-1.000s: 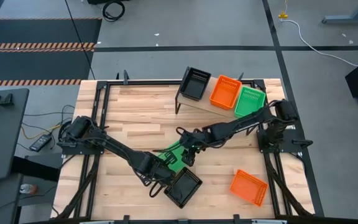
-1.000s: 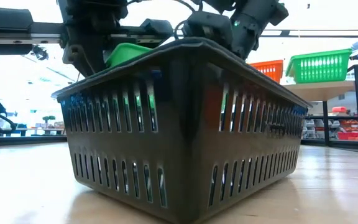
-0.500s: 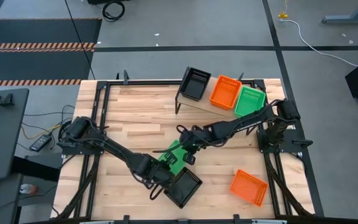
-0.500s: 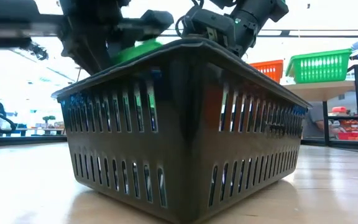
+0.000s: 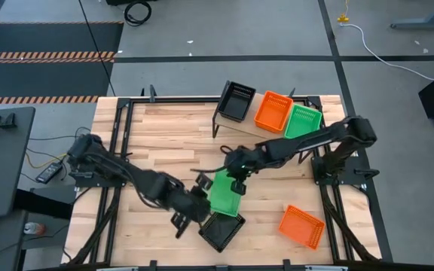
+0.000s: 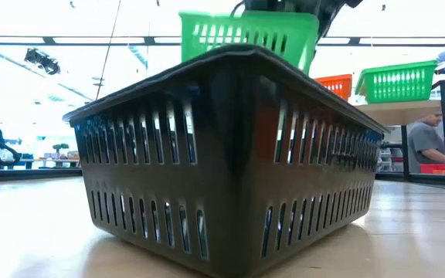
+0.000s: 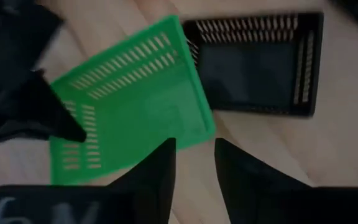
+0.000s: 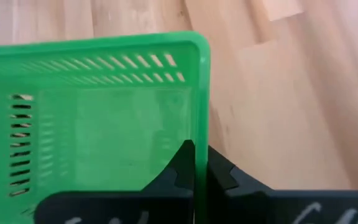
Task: Stack baskets on shelf by color
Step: Stack the green bin on top of the stacked green bins on the shelf
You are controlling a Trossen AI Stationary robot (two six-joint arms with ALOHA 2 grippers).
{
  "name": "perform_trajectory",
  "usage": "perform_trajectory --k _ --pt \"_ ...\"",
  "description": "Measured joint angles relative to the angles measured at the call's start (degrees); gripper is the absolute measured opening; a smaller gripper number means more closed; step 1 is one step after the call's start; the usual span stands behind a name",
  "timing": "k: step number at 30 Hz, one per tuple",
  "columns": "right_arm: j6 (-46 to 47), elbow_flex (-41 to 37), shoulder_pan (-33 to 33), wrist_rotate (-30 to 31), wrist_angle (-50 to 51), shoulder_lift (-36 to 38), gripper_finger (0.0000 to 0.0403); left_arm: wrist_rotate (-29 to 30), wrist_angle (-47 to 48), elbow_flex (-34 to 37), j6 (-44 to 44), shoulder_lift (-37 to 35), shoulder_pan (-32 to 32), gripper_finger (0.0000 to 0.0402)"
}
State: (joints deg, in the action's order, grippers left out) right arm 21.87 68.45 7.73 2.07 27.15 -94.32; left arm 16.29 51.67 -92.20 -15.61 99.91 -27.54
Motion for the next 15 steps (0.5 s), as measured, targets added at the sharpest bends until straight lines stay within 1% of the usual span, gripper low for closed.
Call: perform_trajectory --k 4,9,12,15 --pt "0.04 0.04 -0.04 3.32 4.56 5.11 0.0007 -0.67 -1.48 0.01 0.02 -5.26 1.23 0.0109" --pt "-0.19 0.02 -0.45 3.85 10.62 11.6 0.0006 -0.89 -2.63 0.46 1.53 -11.44 3.26 0.01" --pt "-1.32 0.02 -0.85 3.89 13.22 16.54 0.0006 -1.74 -7.56 4.42 1.95 -14.8 5.26 0.0095" --pt "-2.86 0.02 -1.46 3.93 14.71 22.1 0.0006 -3.98 -14.96 11.0 3.0 -17.5 7.61 0.009"
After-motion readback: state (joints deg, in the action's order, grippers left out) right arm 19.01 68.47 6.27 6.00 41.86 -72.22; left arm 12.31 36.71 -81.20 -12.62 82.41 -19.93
